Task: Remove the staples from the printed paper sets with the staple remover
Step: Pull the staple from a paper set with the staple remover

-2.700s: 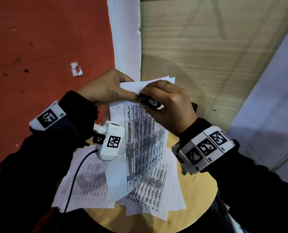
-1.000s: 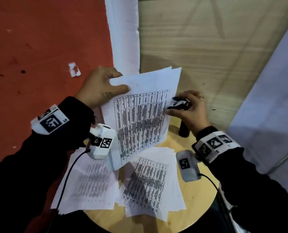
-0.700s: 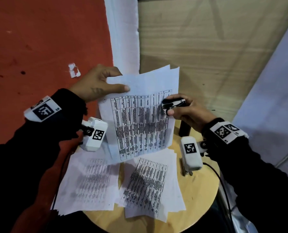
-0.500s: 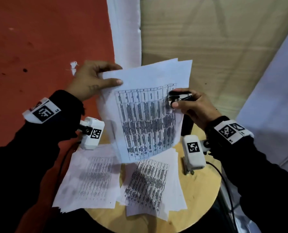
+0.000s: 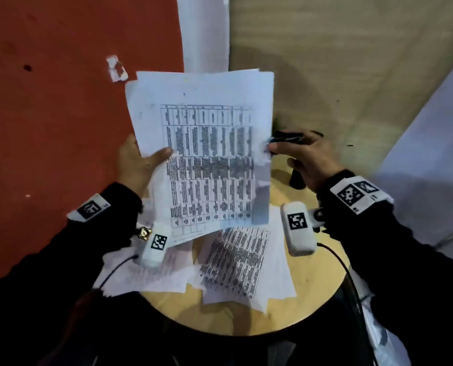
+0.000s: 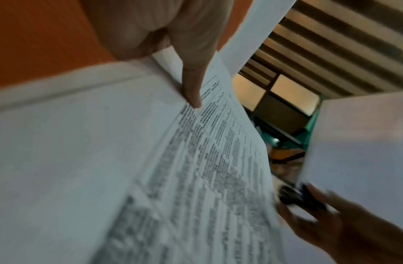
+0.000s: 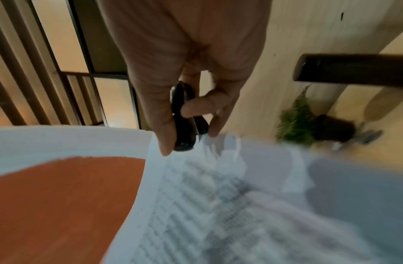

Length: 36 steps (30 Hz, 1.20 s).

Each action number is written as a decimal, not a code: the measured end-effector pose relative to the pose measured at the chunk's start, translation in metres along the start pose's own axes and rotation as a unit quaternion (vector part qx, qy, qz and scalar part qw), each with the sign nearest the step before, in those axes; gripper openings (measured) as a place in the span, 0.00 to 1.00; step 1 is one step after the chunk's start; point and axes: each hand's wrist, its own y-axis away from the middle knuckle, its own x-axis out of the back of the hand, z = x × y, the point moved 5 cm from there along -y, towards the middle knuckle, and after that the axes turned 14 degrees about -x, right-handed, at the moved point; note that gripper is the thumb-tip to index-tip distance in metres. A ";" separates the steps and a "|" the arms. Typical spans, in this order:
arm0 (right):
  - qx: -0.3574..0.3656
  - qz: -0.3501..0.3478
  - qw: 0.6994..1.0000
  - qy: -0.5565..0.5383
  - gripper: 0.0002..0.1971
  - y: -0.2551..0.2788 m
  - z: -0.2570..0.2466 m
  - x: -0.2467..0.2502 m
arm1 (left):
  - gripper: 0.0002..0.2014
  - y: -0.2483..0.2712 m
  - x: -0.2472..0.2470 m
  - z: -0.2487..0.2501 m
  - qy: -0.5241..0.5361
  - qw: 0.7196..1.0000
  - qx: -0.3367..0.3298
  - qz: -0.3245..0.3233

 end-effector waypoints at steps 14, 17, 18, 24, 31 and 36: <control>-0.324 0.065 0.937 0.112 0.16 -0.031 0.302 0.070 | 0.25 0.079 0.120 -0.239 -0.415 0.829 0.339 -0.160; -0.285 0.016 0.948 0.140 0.21 -0.031 0.322 0.069 | 0.23 0.090 0.114 -0.251 -0.420 0.829 0.337 -0.153; -0.271 0.003 0.952 0.146 0.21 -0.031 0.324 0.067 | 0.23 0.092 0.116 -0.258 -0.421 0.828 0.339 -0.149; -0.257 -0.010 0.956 0.145 0.21 -0.035 0.324 0.070 | 0.34 0.075 0.114 -0.281 -0.515 0.768 0.336 -0.180; -0.291 0.042 0.945 0.141 0.16 -0.036 0.319 0.068 | 0.22 0.085 -0.046 -0.252 -0.408 0.832 0.178 -0.330; -0.292 0.057 0.948 0.113 0.17 -0.034 0.316 0.069 | 0.41 0.132 -0.116 -0.266 -0.435 0.746 0.293 -0.411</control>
